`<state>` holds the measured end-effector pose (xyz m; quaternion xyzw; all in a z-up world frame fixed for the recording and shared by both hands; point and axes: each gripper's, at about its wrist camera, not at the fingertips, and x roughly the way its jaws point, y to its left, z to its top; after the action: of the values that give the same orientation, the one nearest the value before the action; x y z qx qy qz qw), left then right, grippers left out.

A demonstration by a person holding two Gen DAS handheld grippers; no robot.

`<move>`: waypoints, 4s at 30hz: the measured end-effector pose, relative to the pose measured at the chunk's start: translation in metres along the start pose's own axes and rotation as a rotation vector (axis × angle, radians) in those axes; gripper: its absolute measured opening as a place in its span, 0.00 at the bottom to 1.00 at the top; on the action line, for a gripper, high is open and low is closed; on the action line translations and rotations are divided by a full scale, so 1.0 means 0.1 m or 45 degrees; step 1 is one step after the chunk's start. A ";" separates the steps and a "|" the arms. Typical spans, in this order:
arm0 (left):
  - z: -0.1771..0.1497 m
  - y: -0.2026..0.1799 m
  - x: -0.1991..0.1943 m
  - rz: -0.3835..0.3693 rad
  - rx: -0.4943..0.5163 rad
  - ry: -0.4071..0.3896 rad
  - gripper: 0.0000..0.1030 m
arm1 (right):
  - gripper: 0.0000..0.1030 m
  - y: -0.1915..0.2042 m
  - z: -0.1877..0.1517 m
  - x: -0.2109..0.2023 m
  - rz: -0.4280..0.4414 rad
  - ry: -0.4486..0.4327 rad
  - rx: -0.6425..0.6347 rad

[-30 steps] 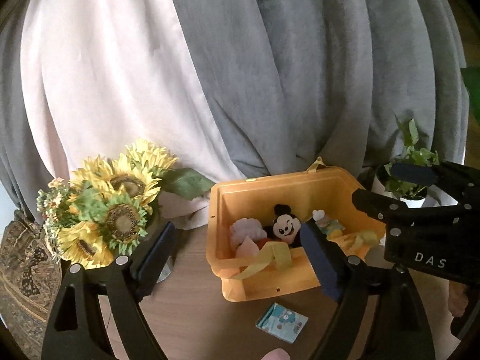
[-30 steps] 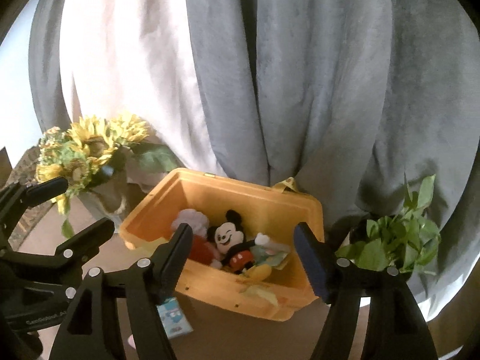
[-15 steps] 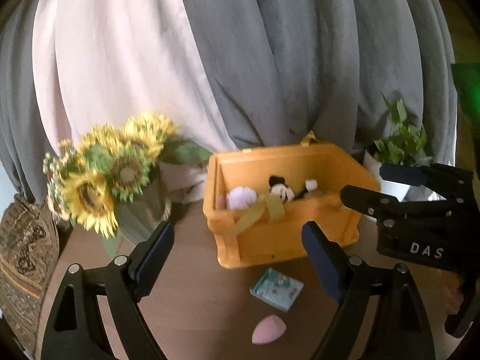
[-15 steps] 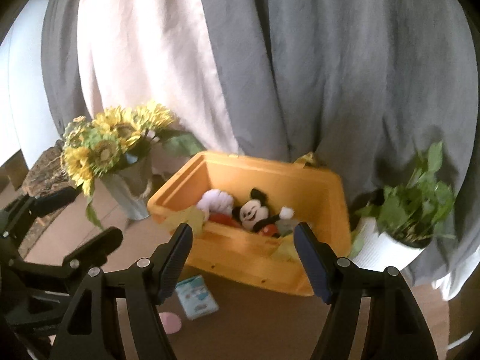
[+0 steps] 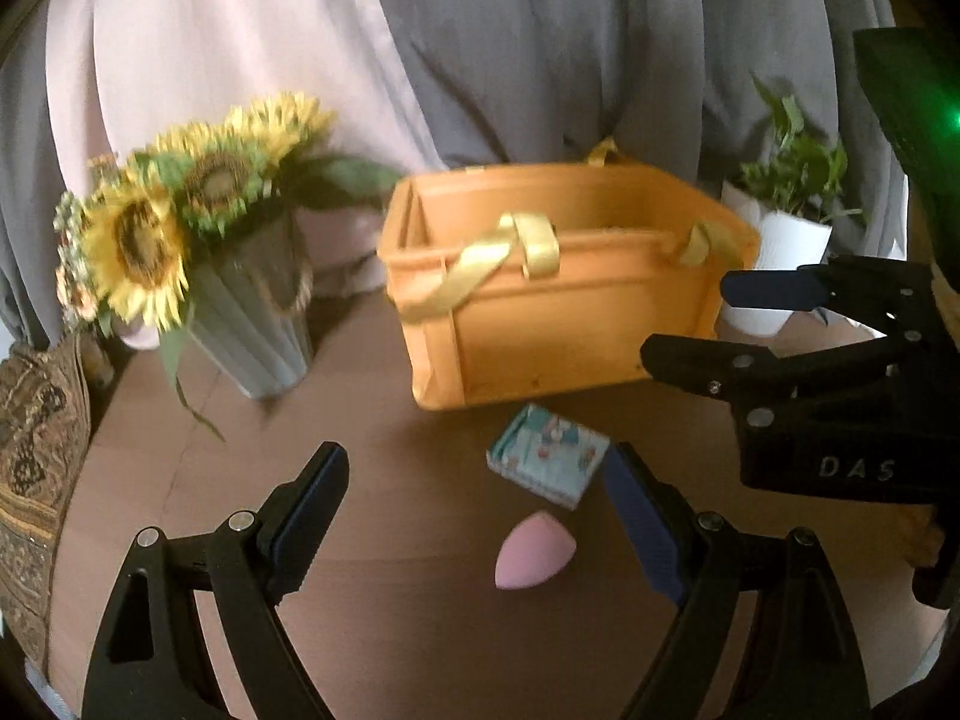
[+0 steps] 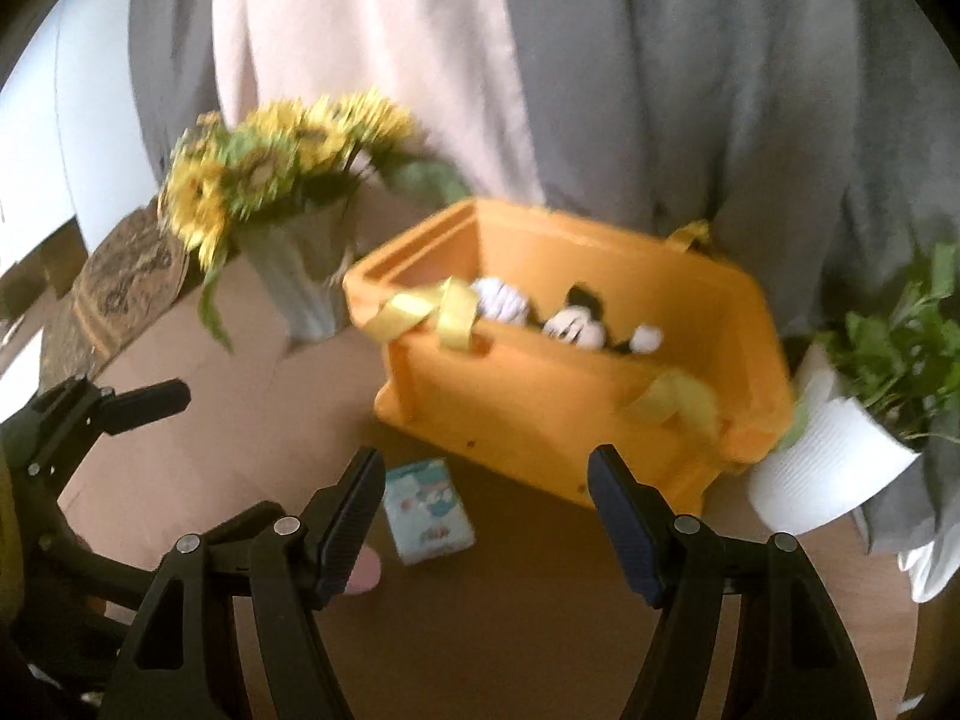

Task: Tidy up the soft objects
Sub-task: 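Withdraw both tools from the crate toward the pink sponge and tissue pack, then grasp the pink sponge with the left tool while the right tool grasps the tissue pack, then lift the pink sponge and tissue pack and carry both over the crate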

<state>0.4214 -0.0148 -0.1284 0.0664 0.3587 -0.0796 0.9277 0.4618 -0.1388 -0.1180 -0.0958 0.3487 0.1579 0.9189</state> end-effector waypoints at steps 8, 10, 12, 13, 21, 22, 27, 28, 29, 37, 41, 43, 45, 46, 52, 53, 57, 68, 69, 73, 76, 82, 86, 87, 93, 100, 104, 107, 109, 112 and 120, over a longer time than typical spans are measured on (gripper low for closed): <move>-0.19 -0.07 0.21 -0.054 0.018 0.112 0.85 | 0.69 0.06 -0.19 0.37 0.115 0.156 -0.035; -0.24 -0.08 0.28 -0.067 0.012 0.138 0.85 | 0.69 0.06 -0.24 0.49 0.139 0.205 -0.047; -0.28 -0.09 0.35 -0.079 0.012 0.172 0.85 | 0.69 0.07 -0.28 0.61 0.172 0.246 -0.057; -0.30 -0.10 0.39 -0.084 0.013 0.180 0.85 | 0.69 0.08 -0.30 0.66 0.173 0.261 -0.064; -0.37 -0.16 0.60 -0.088 0.034 0.227 0.84 | 0.69 0.09 -0.40 1.02 0.245 0.354 -0.082; -0.38 -0.17 0.62 -0.095 0.038 0.230 0.84 | 0.69 0.10 -0.41 1.05 0.243 0.364 -0.083; -0.40 -0.18 0.72 -0.114 0.037 0.232 0.84 | 0.69 0.13 -0.41 1.20 0.254 0.386 -0.093; -0.40 -0.18 0.74 -0.117 0.034 0.231 0.84 | 0.69 0.13 -0.41 1.23 0.252 0.389 -0.093; -0.41 -0.17 0.76 -0.119 0.030 0.231 0.84 | 0.69 0.13 -0.41 1.25 0.243 0.393 -0.091; -0.44 -0.11 0.88 -0.116 0.034 0.239 0.76 | 0.69 0.14 -0.41 1.44 0.258 0.419 -0.088; -0.46 -0.10 0.90 -0.135 0.032 0.241 0.69 | 0.67 0.20 -0.42 1.52 0.255 0.433 -0.104; -0.47 -0.10 0.91 -0.158 0.023 0.241 0.63 | 0.62 0.21 -0.41 1.52 0.257 0.426 -0.103; -0.48 -0.11 0.92 -0.187 0.017 0.257 0.58 | 0.56 0.21 -0.42 1.52 0.259 0.429 -0.102; -0.48 -0.12 0.93 -0.203 0.013 0.265 0.55 | 0.55 0.21 -0.43 1.52 0.260 0.432 -0.101; -0.50 -0.16 0.92 -0.243 0.015 0.275 0.42 | 0.54 0.20 -0.45 1.48 0.270 0.409 -0.058; -0.50 -0.16 0.92 -0.243 0.017 0.274 0.42 | 0.54 0.19 -0.44 1.44 0.259 0.390 -0.053; -0.51 -0.14 0.91 -0.250 -0.015 0.281 0.41 | 0.54 0.15 -0.43 1.31 0.218 0.343 -0.020; -0.56 -0.14 0.75 -0.217 -0.049 0.274 0.41 | 0.54 0.02 -0.50 0.97 0.094 0.281 0.127; -0.56 -0.14 0.72 -0.211 -0.045 0.269 0.41 | 0.54 0.01 -0.52 0.93 0.088 0.281 0.141; -0.51 -0.15 0.64 -0.187 -0.043 0.238 0.41 | 0.54 -0.07 -0.59 0.79 0.059 0.278 0.198; -0.43 -0.12 0.56 -0.184 -0.056 0.201 0.41 | 0.54 -0.13 -0.61 0.68 0.027 0.262 0.228; -0.24 -0.11 0.40 -0.185 -0.066 0.138 0.41 | 0.54 -0.19 -0.60 0.43 -0.018 0.213 0.259; -0.12 -0.13 0.26 -0.184 -0.077 0.102 0.41 | 0.54 -0.24 -0.57 0.27 -0.033 0.176 0.280; -0.10 -0.13 0.23 -0.182 -0.078 0.097 0.41 | 0.54 -0.25 -0.56 0.24 -0.035 0.168 0.286; 0.07 -0.12 0.09 -0.171 -0.089 0.035 0.41 | 0.54 -0.30 -0.47 0.04 -0.099 0.099 0.307; 0.31 -0.12 -0.05 -0.172 -0.098 -0.038 0.41 | 0.54 -0.36 -0.30 -0.15 -0.134 0.036 0.326; 0.47 -0.12 -0.15 -0.185 -0.111 -0.087 0.41 | 0.54 -0.39 -0.18 -0.30 -0.145 -0.022 0.349; 0.59 -0.14 -0.21 -0.191 -0.115 -0.123 0.41 | 0.54 -0.42 -0.09 -0.43 -0.151 -0.075 0.371; 0.67 -0.15 -0.24 -0.192 -0.118 -0.143 0.41 | 0.54 -0.44 -0.05 -0.49 -0.158 -0.108 0.379; 0.79 -0.15 -0.26 -0.197 -0.118 -0.176 0.41 | 0.54 -0.46 0.05 -0.59 -0.175 -0.151 0.388; 1.11 -0.16 -0.32 -0.184 -0.089 -0.271 0.41 | 0.54 -0.53 0.27 -0.69 -0.205 -0.234 0.381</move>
<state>0.4673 -0.0473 -0.0261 -0.0006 0.2645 -0.1403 0.9541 0.4481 -0.1958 -0.0478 0.0293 0.2740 0.0385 0.9605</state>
